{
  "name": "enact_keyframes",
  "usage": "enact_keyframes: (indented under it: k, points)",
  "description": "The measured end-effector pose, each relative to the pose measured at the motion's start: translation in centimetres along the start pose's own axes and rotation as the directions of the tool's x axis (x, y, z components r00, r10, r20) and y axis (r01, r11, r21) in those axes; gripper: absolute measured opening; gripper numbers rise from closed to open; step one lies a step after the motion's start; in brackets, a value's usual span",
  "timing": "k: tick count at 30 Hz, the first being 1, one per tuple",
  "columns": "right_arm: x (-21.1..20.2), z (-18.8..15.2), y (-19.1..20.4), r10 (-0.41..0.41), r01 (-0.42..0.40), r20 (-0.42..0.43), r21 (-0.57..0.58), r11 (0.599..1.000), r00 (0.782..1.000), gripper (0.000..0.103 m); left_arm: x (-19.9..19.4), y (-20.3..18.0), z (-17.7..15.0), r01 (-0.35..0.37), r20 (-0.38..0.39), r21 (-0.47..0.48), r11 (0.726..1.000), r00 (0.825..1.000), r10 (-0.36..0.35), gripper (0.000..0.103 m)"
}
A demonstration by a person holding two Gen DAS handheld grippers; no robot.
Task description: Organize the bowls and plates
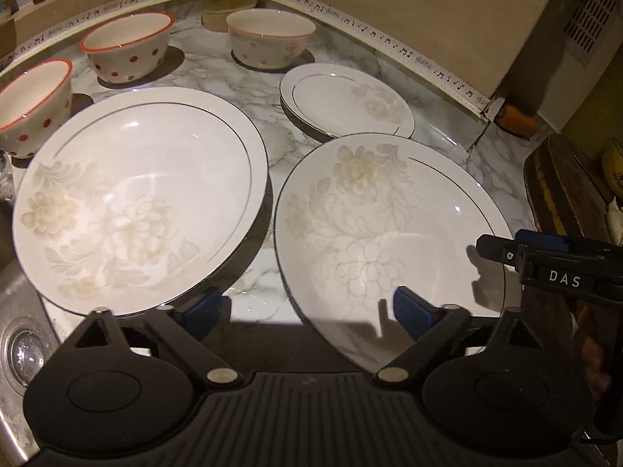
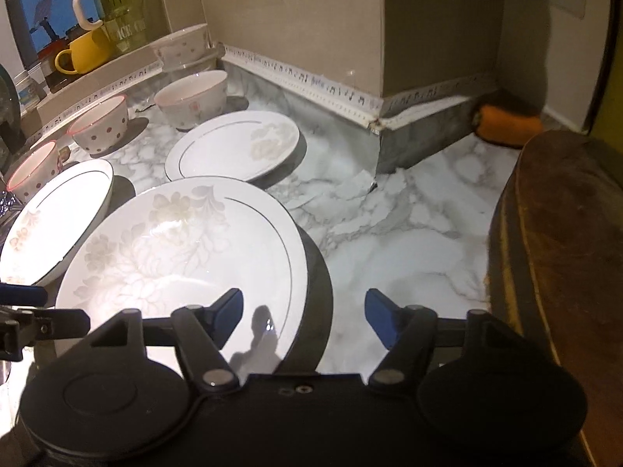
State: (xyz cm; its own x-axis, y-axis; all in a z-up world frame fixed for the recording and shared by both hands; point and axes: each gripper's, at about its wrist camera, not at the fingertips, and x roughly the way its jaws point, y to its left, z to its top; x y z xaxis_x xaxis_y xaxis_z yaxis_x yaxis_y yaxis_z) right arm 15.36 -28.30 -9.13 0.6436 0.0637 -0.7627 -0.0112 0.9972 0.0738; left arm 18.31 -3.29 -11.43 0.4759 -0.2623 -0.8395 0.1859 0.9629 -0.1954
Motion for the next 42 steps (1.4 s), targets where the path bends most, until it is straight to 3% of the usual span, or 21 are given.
enact_keyframes:
  k: [2,5,7,12,15,22,26,42]
  points:
    - [0.6,0.2,-0.5,0.021,-0.021,-0.022,0.015,1.0,1.0,0.06,0.6,-0.2,0.2,-0.003,-0.014,-0.003,1.0,1.0,0.003,0.077]
    - [1.1,0.3,-0.9,0.039,-0.038,-0.034,0.015,0.999,0.999,0.056,1.2,-0.3,0.5,-0.006,-0.02,-0.014,1.0,1.0,0.006,0.076]
    - [1.4,0.3,-1.1,0.047,-0.047,-0.04,0.014,0.999,0.998,0.054,1.3,-0.5,0.7,-0.004,-0.021,-0.018,1.0,1.0,0.004,0.065]
    - [1.8,0.6,-1.6,0.088,-0.087,-0.04,0.031,0.996,0.995,0.045,1.6,-0.6,0.8,-0.006,-0.028,-0.025,1.0,1.0,0.005,0.062]
    - [2.0,0.8,-1.6,0.115,-0.113,-0.042,0.045,0.993,0.992,0.04,1.7,-0.8,0.8,0.005,-0.03,-0.017,1.0,1.0,-0.006,0.045]
    - [2.1,0.7,-1.2,0.149,-0.146,-0.044,0.061,0.987,0.988,0.027,1.9,-0.9,0.8,-0.011,-0.026,-0.013,1.0,1.0,0.011,0.037]
    - [2.0,0.7,-0.8,0.129,-0.127,-0.035,0.051,0.991,0.991,0.026,1.8,-0.8,0.9,-0.021,-0.024,-0.015,1.0,1.0,0.021,0.034]
    - [-0.6,1.4,-0.5,0.093,-0.094,0.036,0.006,0.996,0.995,0.015,-0.2,-0.9,1.2,-0.003,0.041,-0.01,1.0,0.999,0.004,0.033]
